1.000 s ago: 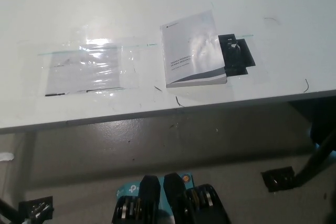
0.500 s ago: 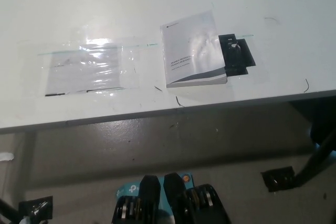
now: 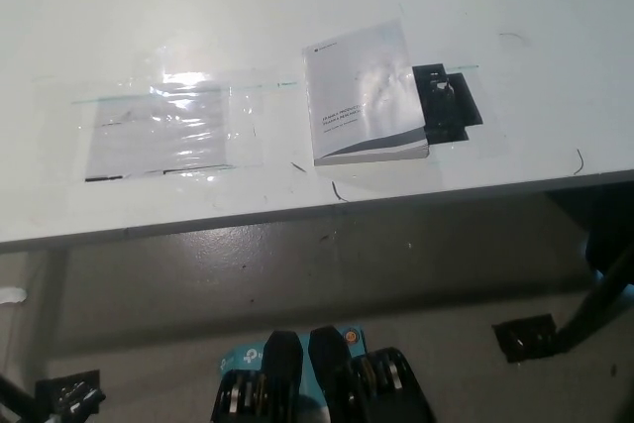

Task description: The robot uses its right hand to slide under the cover of the book kept in the middle of the desk and open it

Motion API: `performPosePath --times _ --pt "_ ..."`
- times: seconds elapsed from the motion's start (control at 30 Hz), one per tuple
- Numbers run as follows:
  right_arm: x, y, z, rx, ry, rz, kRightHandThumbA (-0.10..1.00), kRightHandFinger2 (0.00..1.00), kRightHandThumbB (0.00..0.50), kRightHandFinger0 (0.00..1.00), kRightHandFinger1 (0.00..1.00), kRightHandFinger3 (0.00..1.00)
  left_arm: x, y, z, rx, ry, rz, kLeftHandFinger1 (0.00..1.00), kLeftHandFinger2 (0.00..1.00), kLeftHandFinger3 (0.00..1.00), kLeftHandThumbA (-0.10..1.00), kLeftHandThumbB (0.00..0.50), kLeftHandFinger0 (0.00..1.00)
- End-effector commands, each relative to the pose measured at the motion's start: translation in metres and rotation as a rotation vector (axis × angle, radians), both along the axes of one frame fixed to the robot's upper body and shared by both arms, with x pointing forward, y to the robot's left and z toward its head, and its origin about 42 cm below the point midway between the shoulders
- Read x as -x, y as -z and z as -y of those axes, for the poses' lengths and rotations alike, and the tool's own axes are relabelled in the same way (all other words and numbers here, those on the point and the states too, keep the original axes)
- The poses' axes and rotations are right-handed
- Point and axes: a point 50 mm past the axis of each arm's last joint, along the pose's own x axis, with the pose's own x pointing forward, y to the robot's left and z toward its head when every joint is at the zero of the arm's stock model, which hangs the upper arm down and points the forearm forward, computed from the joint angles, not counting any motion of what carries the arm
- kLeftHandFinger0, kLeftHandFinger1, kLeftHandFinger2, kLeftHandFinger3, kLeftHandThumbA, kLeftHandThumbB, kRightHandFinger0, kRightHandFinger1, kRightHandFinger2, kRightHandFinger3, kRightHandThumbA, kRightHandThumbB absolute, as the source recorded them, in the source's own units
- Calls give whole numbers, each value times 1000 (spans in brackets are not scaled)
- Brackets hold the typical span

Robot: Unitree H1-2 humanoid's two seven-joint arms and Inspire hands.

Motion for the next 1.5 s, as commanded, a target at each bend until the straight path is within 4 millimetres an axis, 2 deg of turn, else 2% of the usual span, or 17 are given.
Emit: performPosePath --times 0.0,0.1,0.13,0.2,0.27,0.33,0.37,0.4,0.47,0.53,0.63,0.83,0.9,1.0,1.2,1.33,1.47 --pt "-8 -43 -20 32 -79 112 912 1000 97 1000 1000 1000 -4 -10 -10 -23 -26 42 1000 1000 1000 466 0 1000" --pt "-14 -47 -45 47 -136 102 885 1000 61 1000 1000 1000 -3 -13 -10 -32 -20 54 1000 1000 1000 438 0 1000" --pt "-14 -47 -45 49 -138 101 885 1000 61 1000 1000 1000 -3 -13 -10 -32 -20 54 1000 1000 1000 436 0 1000" --pt "-21 -41 -65 48 -195 86 850 1000 87 981 1000 1000 -4 -10 -11 -54 -18 25 1000 1000 1000 501 0 1000" --pt "-22 -36 -80 59 -249 86 903 1000 60 1000 1000 1000 -5 -10 -11 -41 -41 27 1000 1000 1000 471 0 1000" --pt "-23 -34 -87 59 -263 77 903 1000 65 1000 1000 1000 -5 -10 -12 -46 -33 21 973 1000 1000 484 6 1000" --pt "-24 -30 -97 59 -283 64 901 1000 64 1000 1000 1000 -6 -9 -13 -55 -22 13 944 1000 1000 497 1 983" --pt "-28 -23 -110 69 -319 36 912 1000 79 999 1000 1000 -6 -10 -12 -24 -52 42 999 1000 1000 440 0 1000" --pt "-35 -13 -120 53 -362 22 921 1000 72 973 1000 1000 -7 -11 -11 6 -81 56 1000 1000 1000 370 0 1000" --pt "-42 -5 -129 35 -398 12 917 1000 48 997 1000 1000 -6 -10 -10 10 -60 60 1000 1000 1000 433 0 1000" --pt "-49 2 -142 45 -440 -1 930 1000 20 991 1000 1000 -6 -9 -12 -12 -17 69 1000 1000 1000 465 0 1000" --pt "-58 8 -167 49 -509 -25 913 1000 1 897 1000 1000 -6 -10 -11 1 -93 62 1000 1000 1000 331 0 1000" --pt "-62 9 -173 60 -533 -26 918 1000 0 920 1000 1000 -6 -10 -12 -6 -85 66 1000 1000 1000 320 0 1000" --pt "-66 9 -179 61 -547 -24 943 1000 13 919 1000 1000 -5 -12 -12 -38 -30 50 1000 1000 1000 418 0 1000" --pt "-75 4 -193 62 -574 -28 926 1000 7 904 1000 1000 -3 -13 -14 -35 -42 61 1000 1000 1000 370 0 1000" --pt "-78 1 -200 69 -588 -30 920 1000 8 874 993 1000 -3 -13 -16 -48 -22 43 1000 1000 1000 421 0 1000" --pt "-85 -1 -214 67 -619 -39 934 1000 0 931 1000 1000 -3 -11 -16 -51 -32 47 1000 1000 1000 395 0 1000"
